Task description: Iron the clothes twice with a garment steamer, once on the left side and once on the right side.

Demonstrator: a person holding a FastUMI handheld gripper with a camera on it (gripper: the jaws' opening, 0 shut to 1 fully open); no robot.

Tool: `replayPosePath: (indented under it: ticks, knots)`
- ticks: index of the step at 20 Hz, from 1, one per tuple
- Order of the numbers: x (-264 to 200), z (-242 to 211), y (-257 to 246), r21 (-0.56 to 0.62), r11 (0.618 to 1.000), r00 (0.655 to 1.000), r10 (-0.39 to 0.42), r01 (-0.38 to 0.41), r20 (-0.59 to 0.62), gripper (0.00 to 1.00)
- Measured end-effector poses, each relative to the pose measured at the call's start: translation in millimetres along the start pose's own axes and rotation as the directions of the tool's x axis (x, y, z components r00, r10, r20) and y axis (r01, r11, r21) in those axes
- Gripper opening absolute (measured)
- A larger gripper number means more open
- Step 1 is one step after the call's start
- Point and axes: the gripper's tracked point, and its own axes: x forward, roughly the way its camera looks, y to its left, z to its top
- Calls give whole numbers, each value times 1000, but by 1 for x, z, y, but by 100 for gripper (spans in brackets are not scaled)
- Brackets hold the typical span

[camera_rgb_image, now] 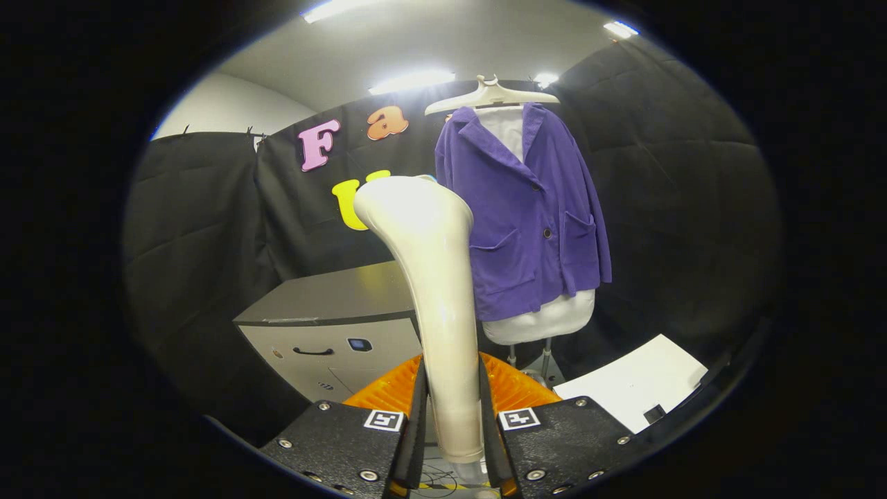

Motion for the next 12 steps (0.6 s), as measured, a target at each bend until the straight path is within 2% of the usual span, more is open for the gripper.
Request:
replayPosePath:
  ticks: [12]
  knots:
    - [0,3,-7,13,1000,1000,-1,1,0,36]
